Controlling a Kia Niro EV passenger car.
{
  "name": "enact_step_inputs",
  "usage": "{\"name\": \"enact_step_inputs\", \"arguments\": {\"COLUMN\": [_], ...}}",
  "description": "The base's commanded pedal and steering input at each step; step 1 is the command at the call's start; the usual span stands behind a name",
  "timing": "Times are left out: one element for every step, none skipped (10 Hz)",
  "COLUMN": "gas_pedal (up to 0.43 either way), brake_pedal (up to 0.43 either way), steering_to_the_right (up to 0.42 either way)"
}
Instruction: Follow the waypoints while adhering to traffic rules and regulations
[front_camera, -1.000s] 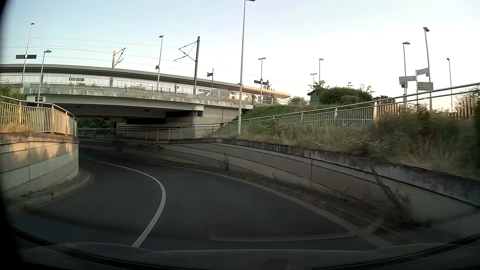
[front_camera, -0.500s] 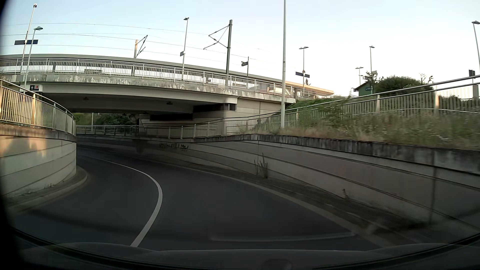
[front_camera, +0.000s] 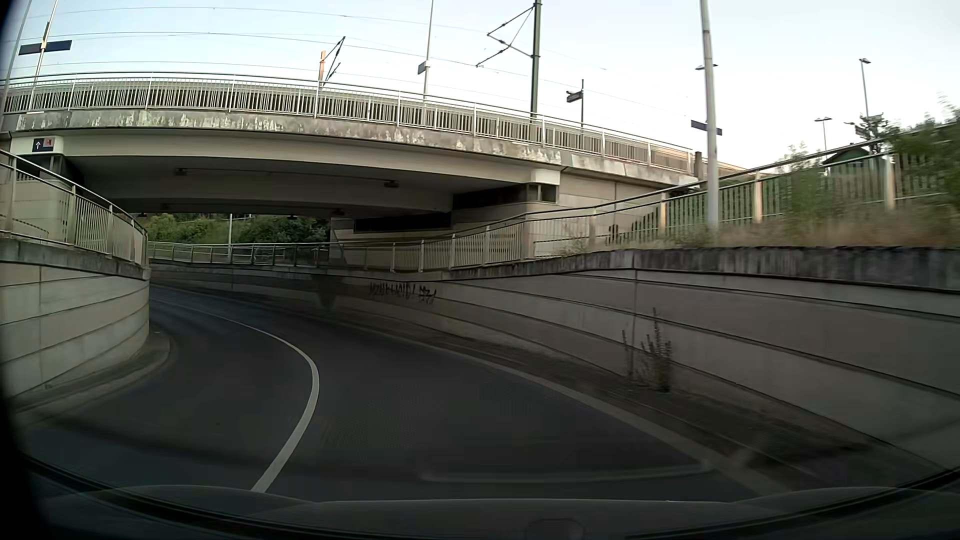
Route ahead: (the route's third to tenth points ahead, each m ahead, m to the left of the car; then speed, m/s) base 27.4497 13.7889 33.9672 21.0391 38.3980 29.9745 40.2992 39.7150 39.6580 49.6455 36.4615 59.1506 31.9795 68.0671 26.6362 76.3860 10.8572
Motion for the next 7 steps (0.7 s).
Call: {"name": "enact_step_inputs", "arguments": {"gas_pedal": [0.0,0.0,0.0,0.0,0.0,0.0,0.0], "brake_pedal": [0.152,0.159,0.165,0.171,0.171,0.177,0.177], "steering_to_the_right": [-0.119,-0.121,-0.123,-0.124,-0.124,-0.124,-0.124]}}
